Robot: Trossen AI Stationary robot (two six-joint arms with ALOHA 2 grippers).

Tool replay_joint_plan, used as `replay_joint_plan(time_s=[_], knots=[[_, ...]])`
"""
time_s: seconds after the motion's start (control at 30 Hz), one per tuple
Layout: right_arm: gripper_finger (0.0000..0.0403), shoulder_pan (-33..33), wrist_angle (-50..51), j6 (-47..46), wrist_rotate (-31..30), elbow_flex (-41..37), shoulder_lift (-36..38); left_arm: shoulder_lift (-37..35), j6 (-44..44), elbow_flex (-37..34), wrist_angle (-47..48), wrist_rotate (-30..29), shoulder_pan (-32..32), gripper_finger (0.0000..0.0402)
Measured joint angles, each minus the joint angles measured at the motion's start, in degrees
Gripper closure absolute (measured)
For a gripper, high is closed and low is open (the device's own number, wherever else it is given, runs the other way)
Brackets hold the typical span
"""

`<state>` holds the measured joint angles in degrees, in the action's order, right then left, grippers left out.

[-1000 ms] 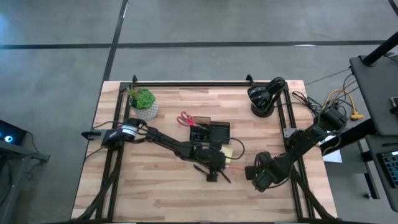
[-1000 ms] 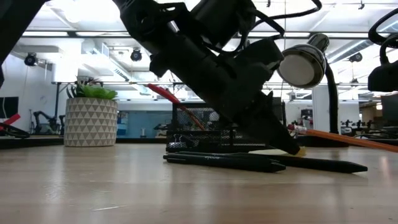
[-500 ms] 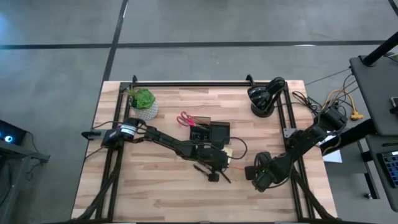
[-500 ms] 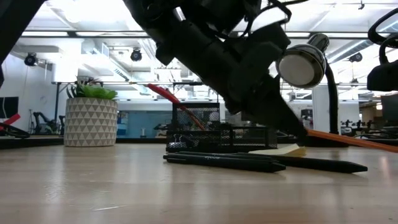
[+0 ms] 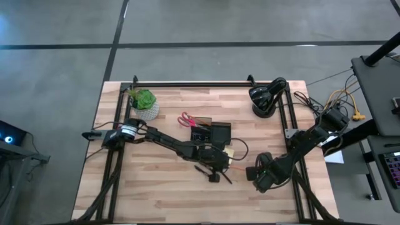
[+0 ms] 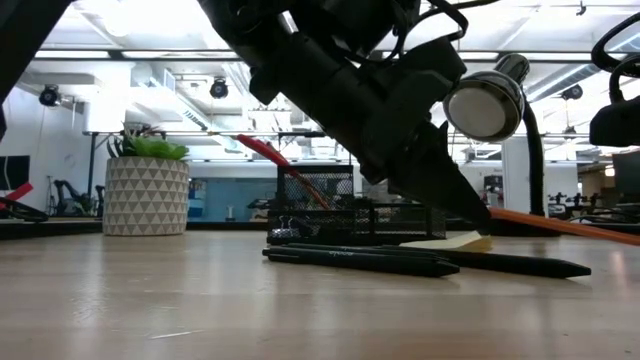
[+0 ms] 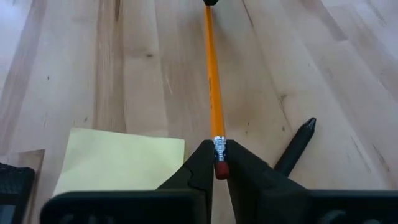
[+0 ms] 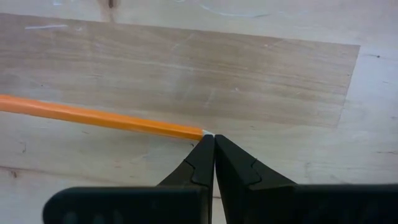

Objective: Pick and place office supplies into organizer
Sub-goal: Put the yellow pencil into the black desk organizer

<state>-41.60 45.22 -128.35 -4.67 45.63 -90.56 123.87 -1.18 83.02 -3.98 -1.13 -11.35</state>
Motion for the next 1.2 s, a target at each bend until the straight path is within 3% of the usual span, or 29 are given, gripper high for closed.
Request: replay_joint_plan(time_s=[0.4, 0.5, 0.73, 0.9, 1.0, 1.2], knots=[[0.0392, -0.1, 0.2, 0.0, -0.1, 0.3, 0.0, 0.0, 0.6, 0.5, 0.6, -0.7, 0.0, 0.0395], [0.0381, -0.9, 1.2, 1.1, -3.2, 2.3, -0.2, -0.2, 0.5, 0.5, 2.1, -0.7, 0.0, 0.0395], [0.0322, -3.4, 18.2, 2.0, -5.9, 9.5, -0.1, -6.2, 4.4, 0.5, 12.5, -4.1, -0.1, 0.0397], [0.0275, -5.5, 29.5, 2.2, -8.9, 14.6, 0.0, -16.4, 14.1, 1.8, 30.7, -9.6, -0.1, 0.0397], [0.0255, -6.1, 31.4, 2.3, -10.8, 15.8, 0.0, -22.6, 19.3, 3.0, 43.1, -13.0, 0.2, 0.0397], [0.0243, -6.0, 29.3, 2.1, -12.1, 14.6, 0.0, -30.2, 22.9, 5.7, 62.8, -28.6, 1.3, 0.0397]])
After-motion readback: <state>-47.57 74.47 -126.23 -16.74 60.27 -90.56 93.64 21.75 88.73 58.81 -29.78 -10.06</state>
